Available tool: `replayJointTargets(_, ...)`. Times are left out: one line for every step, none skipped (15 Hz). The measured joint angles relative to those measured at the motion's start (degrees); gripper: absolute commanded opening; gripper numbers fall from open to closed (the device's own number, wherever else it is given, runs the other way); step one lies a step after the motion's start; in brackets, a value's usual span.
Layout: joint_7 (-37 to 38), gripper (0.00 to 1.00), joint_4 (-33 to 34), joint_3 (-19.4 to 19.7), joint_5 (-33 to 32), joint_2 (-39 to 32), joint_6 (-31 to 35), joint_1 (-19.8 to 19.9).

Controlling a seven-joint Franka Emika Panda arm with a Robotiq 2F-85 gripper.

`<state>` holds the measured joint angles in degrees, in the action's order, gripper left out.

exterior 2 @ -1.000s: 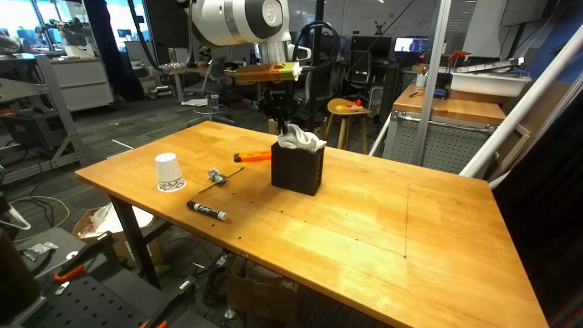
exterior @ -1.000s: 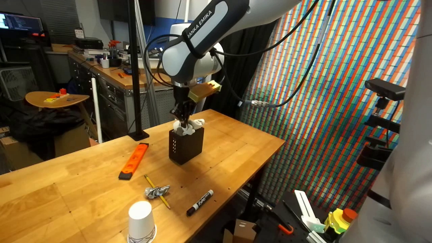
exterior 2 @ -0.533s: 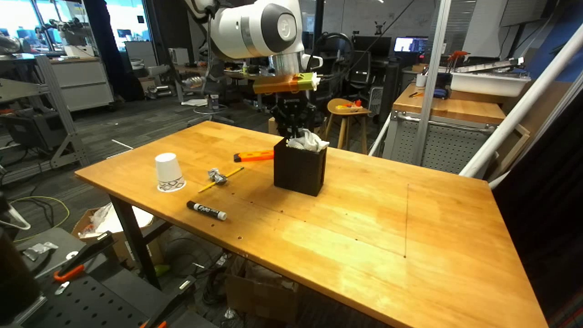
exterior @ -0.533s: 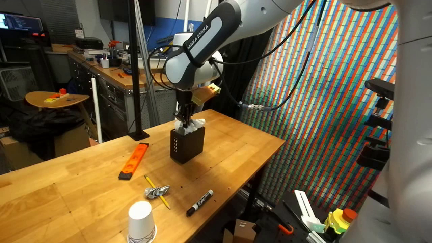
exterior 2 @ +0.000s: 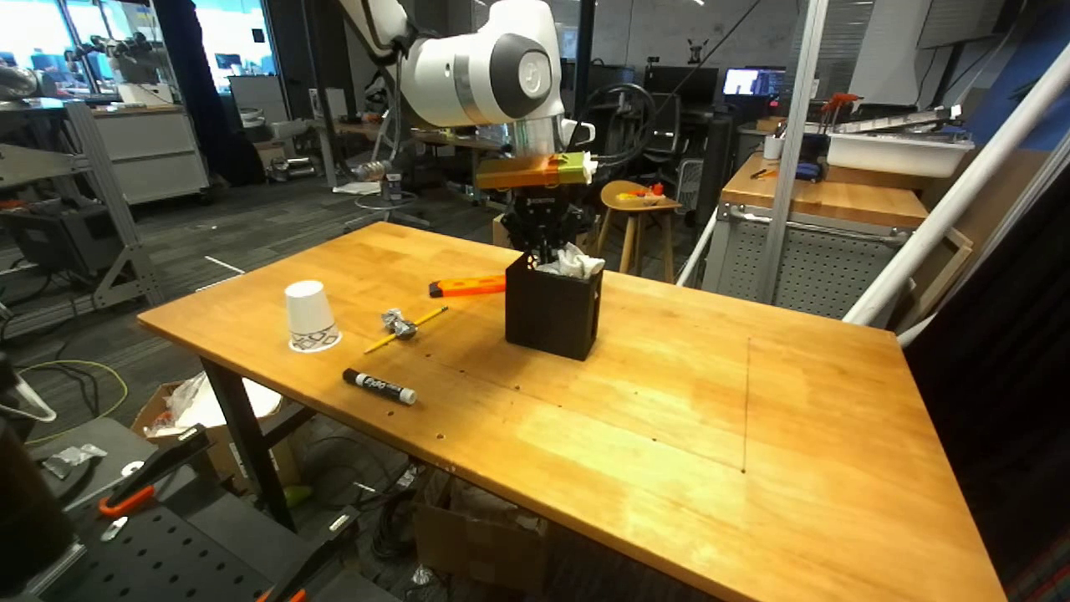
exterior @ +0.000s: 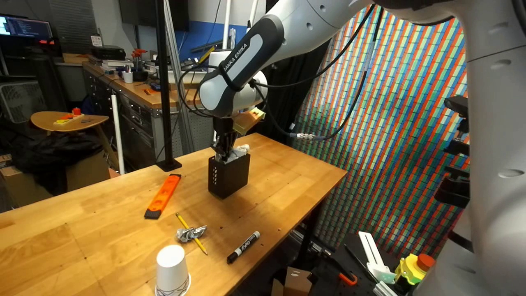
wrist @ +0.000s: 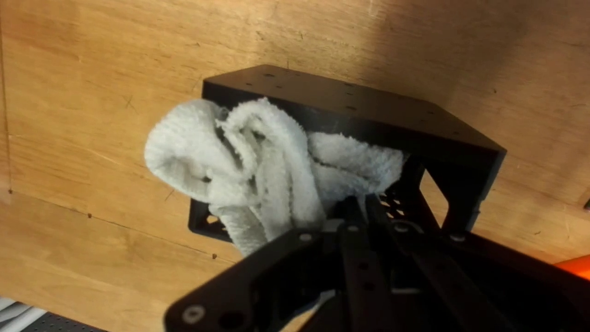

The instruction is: Pick up the white towel from the table and place it inside the black basket

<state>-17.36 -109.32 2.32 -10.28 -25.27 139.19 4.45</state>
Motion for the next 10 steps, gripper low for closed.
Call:
replayJointTargets(-0.31,0.03,0.23,-0.09,0.06,-0.5,0.01,0.16)
replayJointTargets(-0.68,0.03,0.44,-0.21,0.25,-1.03,0.01,0.32)
replayJointTargets(-1.05,0.03,0.65,-0.44,0.5,-1.64,0.01,0.53)
replayJointTargets(-1.35,0.03,0.87,-0.73,0.68,-2.31,0.01,0.77)
replayJointTargets(-1.66,0.03,1.02,-1.01,0.89,-2.97,0.01,0.96)
replayJointTargets(-1.94,0.03,1.16,-1.18,0.99,-3.56,0.01,1.12)
replayJointTargets(-2.15,0.03,1.3,-1.31,1.04,-4.01,0.0,1.32)
replayJointTargets(-2.4,0.03,1.43,-1.4,1.05,-4.38,-0.05,1.53)
replayJointTargets(-2.62,0.03,1.51,-1.41,1.05,-4.65,-0.07,1.72)
replayJointTargets(-2.81,0.03,1.52,-1.42,1.05,-4.75,-0.14,1.95)
